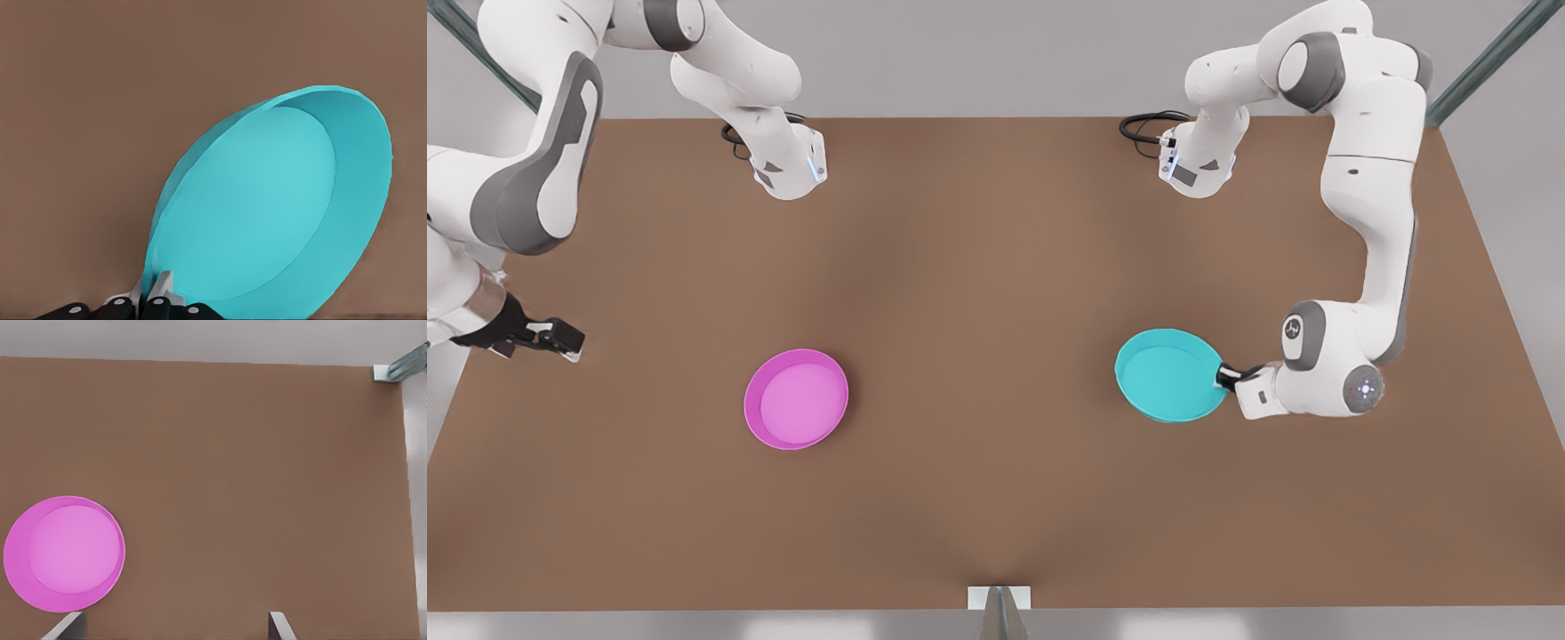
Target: Flip the blue plate over with the left arm, and stack the pink plate on top of the blue plate with the right arm
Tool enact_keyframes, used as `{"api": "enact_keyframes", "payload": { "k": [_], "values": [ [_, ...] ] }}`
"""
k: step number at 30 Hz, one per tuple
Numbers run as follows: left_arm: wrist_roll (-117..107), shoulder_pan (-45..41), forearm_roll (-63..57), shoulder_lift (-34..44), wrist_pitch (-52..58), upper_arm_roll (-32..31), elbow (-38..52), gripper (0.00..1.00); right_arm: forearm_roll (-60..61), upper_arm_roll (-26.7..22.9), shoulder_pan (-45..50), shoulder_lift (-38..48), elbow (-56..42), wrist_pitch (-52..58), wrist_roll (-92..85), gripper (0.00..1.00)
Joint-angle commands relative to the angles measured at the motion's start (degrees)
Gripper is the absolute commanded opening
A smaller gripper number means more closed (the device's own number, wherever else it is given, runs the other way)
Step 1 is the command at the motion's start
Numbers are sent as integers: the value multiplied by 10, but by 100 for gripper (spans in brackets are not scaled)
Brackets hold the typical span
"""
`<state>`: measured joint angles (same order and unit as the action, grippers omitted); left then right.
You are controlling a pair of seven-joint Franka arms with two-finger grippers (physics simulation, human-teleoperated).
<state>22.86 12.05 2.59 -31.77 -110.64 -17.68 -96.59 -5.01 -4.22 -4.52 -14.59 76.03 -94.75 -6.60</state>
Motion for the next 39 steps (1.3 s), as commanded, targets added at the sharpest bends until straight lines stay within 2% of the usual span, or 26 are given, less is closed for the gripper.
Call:
{"api": "enact_keyframes", "payload": {
  "k": [1,4,6,13,20,23,28,29,30,33,36,39],
  "values": [
    [-6,1,-43,0,3,-10,0,21,0,0,0,-1,0,0,0,100],
    [-82,1,-123,0,44,-57,24,21,0,0,0,-1,1,0,-1,100],
    [-118,-14,-145,0,57,-66,26,21,-1,1,1,-1,2,1,0,100],
    [-335,-143,-290,-6,208,-66,105,21,-1,1,2,-2,2,1,-1,100],
    [-502,-294,-428,-16,357,-60,124,21,-1,2,1,-2,3,4,-1,100],
    [-573,-371,-489,-51,449,-57,163,21,0,1,0,-6,3,4,-1,100],
    [-658,-459,-604,-100,539,-54,169,21,0,1,0,-11,3,4,-1,100],
    [-669,-487,-610,-110,547,-29,175,21,0,1,0,-11,4,4,-1,100],
    [-671,-547,-610,-119,547,34,184,21,1,1,-1,-14,4,4,-1,100],
    [-674,-651,-609,-162,551,149,211,21,2,1,-1,-15,4,4,-1,100],
    [-688,-691,-615,-209,564,181,234,21,2,1,-4,-19,4,3,-1,100],
    [-711,-700,-618,-232,568,181,235,21,2,1,-5,-24,6,4,-2,100]
  ]
}}
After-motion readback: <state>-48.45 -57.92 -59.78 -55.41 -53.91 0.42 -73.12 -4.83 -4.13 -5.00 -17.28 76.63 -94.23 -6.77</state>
